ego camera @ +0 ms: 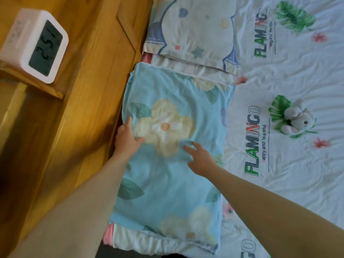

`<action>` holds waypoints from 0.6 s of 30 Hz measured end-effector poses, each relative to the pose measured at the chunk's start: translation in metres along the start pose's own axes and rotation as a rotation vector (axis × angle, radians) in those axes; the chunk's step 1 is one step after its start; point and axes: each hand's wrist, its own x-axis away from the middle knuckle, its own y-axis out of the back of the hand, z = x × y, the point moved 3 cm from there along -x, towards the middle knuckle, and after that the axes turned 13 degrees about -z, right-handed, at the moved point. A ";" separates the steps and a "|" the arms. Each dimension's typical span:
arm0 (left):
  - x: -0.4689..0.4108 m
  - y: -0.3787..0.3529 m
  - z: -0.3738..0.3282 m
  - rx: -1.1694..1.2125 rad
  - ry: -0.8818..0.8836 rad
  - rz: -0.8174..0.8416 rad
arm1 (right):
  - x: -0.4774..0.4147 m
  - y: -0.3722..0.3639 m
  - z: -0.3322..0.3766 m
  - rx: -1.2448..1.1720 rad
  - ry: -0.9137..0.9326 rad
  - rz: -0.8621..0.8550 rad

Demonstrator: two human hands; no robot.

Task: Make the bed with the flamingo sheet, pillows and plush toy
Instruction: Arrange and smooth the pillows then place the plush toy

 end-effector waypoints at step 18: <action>0.094 0.008 0.080 -0.282 -0.019 0.144 | 0.052 -0.033 0.019 0.189 0.085 0.080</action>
